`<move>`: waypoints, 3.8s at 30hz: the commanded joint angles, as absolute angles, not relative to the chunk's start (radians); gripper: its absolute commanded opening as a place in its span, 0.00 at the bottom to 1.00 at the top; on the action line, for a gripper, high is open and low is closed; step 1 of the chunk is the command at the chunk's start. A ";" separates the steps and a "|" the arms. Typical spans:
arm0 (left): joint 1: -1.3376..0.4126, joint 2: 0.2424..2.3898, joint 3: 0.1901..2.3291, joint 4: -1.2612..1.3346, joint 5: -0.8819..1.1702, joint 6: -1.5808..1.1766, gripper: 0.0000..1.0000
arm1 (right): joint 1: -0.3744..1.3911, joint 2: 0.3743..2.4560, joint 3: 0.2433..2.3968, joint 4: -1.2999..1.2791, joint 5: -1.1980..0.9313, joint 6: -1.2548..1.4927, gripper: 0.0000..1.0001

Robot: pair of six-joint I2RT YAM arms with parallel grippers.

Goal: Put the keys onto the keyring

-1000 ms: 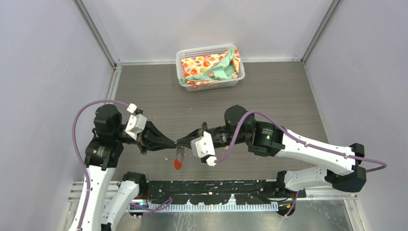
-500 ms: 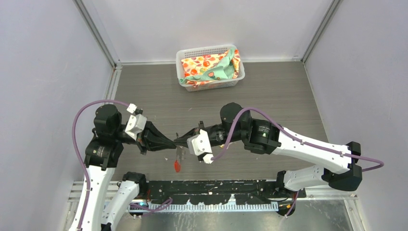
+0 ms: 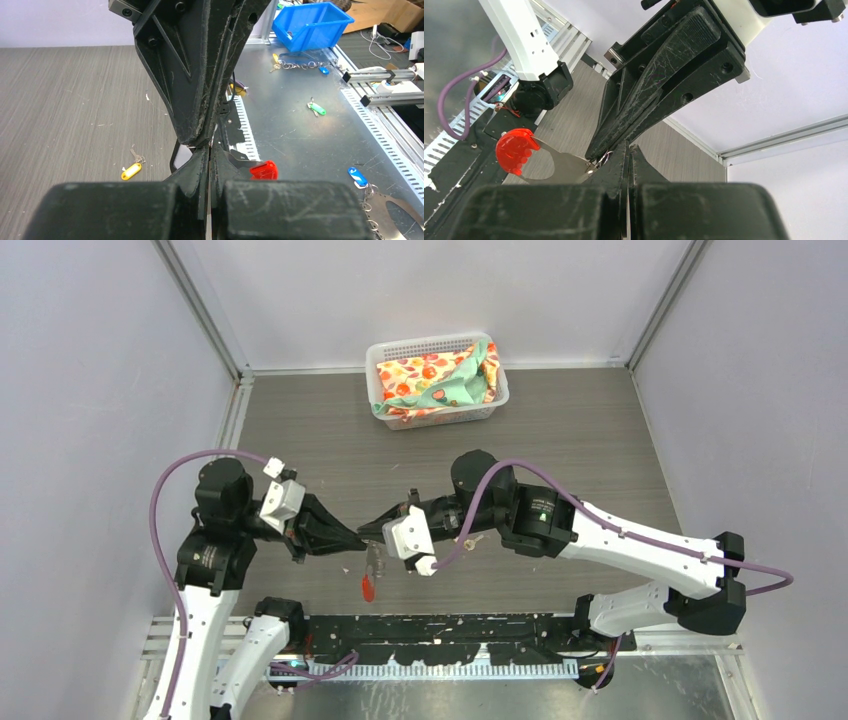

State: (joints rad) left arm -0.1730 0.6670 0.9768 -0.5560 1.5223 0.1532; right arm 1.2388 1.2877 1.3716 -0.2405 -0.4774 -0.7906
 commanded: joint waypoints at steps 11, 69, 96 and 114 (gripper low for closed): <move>-0.175 0.672 1.065 -0.542 1.556 0.160 0.00 | 1.178 1.265 1.487 -0.275 -0.494 -0.603 0.03; -0.184 0.611 0.999 0.270 1.087 -0.726 0.00 | 1.048 1.333 1.599 -0.146 -0.638 0.237 0.29; -0.184 0.602 1.000 0.255 1.051 -0.726 0.00 | 0.995 1.342 1.695 -0.234 -0.760 0.280 0.40; -0.184 0.595 0.994 0.258 1.061 -0.726 0.00 | 0.988 1.390 1.743 -0.266 -0.756 0.261 0.42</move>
